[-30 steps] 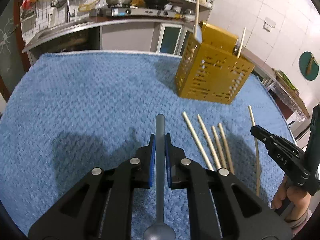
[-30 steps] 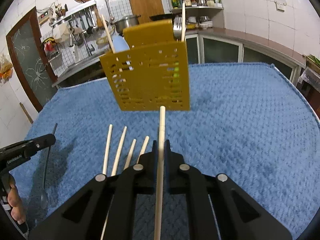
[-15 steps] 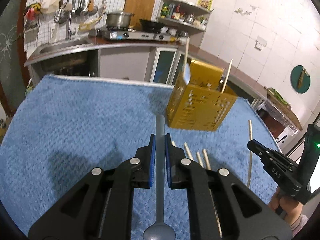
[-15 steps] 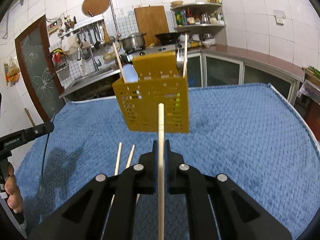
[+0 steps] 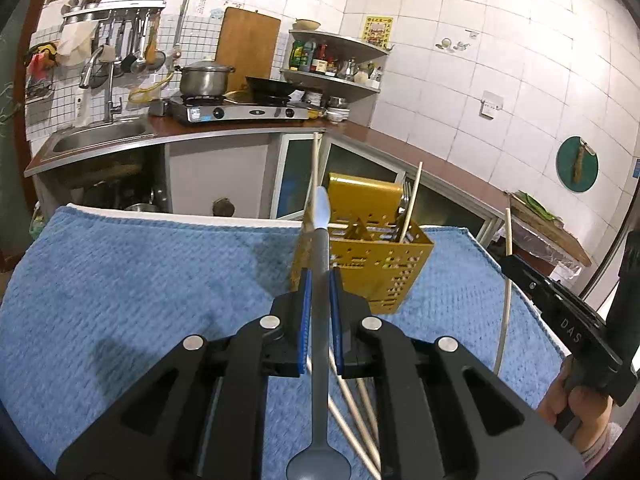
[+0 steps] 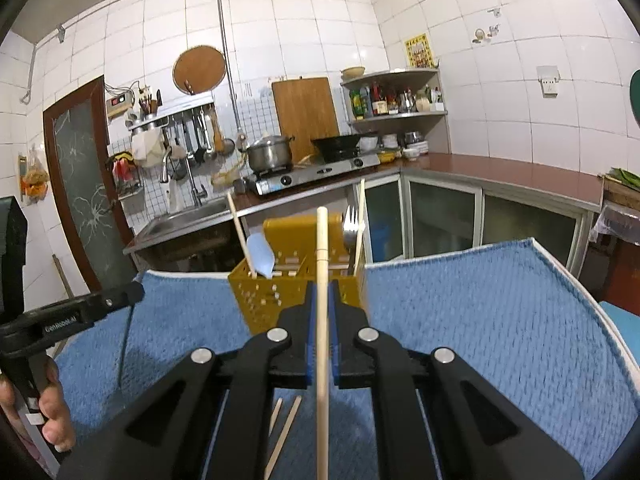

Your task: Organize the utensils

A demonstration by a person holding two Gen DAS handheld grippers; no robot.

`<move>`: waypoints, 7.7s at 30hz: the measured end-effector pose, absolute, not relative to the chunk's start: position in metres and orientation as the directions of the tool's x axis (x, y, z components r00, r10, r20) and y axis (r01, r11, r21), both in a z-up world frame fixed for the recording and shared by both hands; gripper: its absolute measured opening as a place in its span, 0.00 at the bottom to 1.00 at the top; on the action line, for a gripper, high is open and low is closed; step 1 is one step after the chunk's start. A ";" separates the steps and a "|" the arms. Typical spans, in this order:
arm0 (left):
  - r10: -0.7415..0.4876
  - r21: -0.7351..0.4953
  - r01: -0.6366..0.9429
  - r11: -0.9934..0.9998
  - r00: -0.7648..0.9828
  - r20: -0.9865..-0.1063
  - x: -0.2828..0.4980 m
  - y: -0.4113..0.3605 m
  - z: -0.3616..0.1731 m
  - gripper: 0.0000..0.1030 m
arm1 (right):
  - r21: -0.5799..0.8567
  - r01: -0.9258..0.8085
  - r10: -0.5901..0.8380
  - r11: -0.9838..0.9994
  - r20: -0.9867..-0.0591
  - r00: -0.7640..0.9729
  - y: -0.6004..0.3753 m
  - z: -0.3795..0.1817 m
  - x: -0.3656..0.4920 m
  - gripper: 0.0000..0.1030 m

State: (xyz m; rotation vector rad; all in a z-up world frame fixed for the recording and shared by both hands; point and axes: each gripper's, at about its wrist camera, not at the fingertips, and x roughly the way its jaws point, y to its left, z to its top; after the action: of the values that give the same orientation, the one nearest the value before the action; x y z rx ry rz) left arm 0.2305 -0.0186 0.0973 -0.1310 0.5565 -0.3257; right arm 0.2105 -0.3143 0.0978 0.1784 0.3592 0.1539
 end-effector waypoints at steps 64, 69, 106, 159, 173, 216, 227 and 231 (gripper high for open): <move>-0.187 -0.100 0.160 0.982 0.901 -0.391 0.349 -0.065 0.077 0.43 | 0.157 -0.138 0.175 0.978 -0.260 0.950 -0.318 0.075 0.330 0.15; -0.167 -0.106 0.134 0.985 0.890 -0.424 0.325 -0.046 0.093 0.73 | 0.121 -0.105 0.137 0.987 -0.287 0.948 -0.315 0.087 0.306 0.47; -0.148 -0.122 0.084 0.989 0.602 -0.785 0.289 -0.029 -0.024 0.61 | 0.092 -0.077 0.119 0.993 -0.700 0.704 -0.257 -0.025 0.248 0.59; -0.164 -0.107 0.150 0.983 0.447 -0.880 0.300 -0.072 -0.039 0.22 | 0.140 -0.112 0.179 0.984 -0.774 0.607 -0.277 -0.041 0.251 0.00; -0.124 -0.031 0.186 0.982 0.515 -0.848 0.293 -0.073 -0.032 0.00 | 0.171 -0.097 0.194 0.980 -0.755 0.626 -0.270 -0.035 0.250 0.03; -0.229 -0.173 0.163 0.971 0.447 -0.865 0.290 -0.049 -0.029 0.00 | 0.162 -0.016 0.137 0.987 -0.776 0.615 -0.287 -0.032 0.260 0.05; -0.119 -0.064 0.132 0.989 0.456 -0.882 0.288 -0.070 -0.034 0.15 | 0.192 -0.005 0.155 0.981 -0.773 0.615 -0.304 -0.038 0.255 0.06; -0.171 -0.132 0.118 0.984 0.439 -0.882 0.292 -0.066 -0.033 0.15 | 0.196 -0.005 0.157 0.981 -0.772 0.616 -0.302 -0.040 0.257 0.06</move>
State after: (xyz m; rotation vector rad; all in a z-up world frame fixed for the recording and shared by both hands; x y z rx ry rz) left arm 0.2916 -0.0658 -0.0327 -0.0530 1.1017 -0.1794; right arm 0.2568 -0.3023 -0.0398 0.1809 0.9037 0.0937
